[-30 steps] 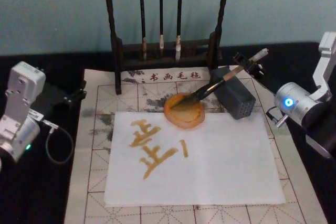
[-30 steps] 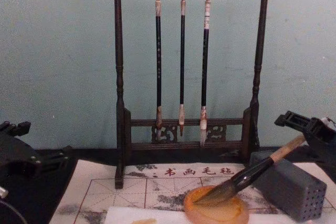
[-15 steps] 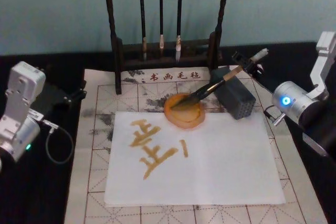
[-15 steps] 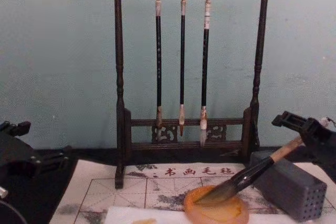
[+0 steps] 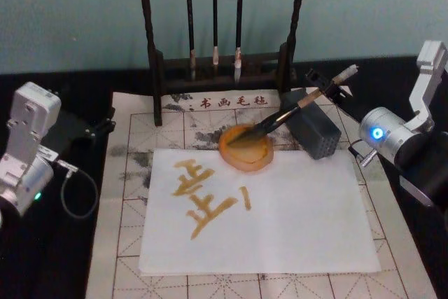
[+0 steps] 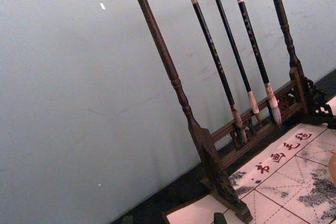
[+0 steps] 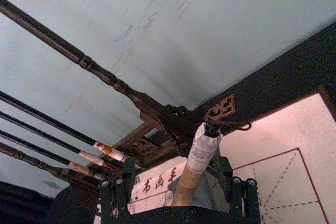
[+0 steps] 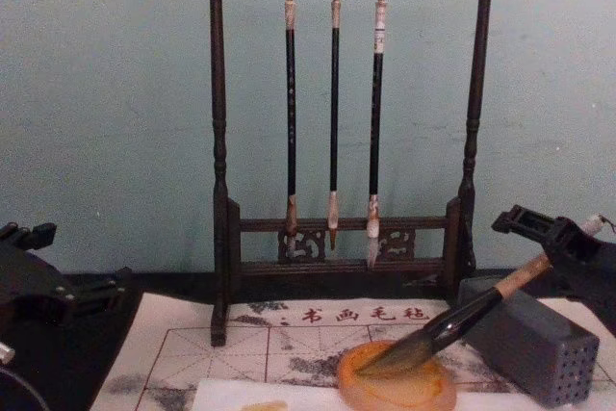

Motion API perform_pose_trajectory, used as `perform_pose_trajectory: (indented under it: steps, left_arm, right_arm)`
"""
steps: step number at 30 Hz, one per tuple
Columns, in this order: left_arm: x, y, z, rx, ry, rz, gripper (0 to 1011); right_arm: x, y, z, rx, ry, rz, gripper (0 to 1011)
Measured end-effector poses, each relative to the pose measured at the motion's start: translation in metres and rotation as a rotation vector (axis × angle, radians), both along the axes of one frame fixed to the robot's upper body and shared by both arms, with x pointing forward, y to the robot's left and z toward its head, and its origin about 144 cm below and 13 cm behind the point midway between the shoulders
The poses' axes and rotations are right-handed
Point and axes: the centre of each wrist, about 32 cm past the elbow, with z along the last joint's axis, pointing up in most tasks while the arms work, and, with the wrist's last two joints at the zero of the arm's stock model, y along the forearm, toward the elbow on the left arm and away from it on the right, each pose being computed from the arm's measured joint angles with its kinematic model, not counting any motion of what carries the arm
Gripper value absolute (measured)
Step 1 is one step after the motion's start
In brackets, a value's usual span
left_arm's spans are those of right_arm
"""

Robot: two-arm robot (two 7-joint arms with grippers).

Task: Pick up the brush from the inkstone, write on the paper, then place the brush back to its original position.

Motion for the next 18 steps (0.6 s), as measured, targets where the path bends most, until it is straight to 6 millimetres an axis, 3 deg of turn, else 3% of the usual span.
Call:
perform_pose_trajectory:
  steps: [12, 18]
  left_arm:
    - [0.0, 0.0, 0.0, 0.0, 0.0, 0.0, 1001]
    - [0.0, 0.0, 0.0, 0.0, 0.0, 0.0, 1001]
  right_arm:
    - [-0.0004, -0.0004, 0.0, 0.003, 0.0, -0.001, 1000]
    - [-0.0005, -0.0004, 0.0, 0.004, 0.0, -0.001, 876]
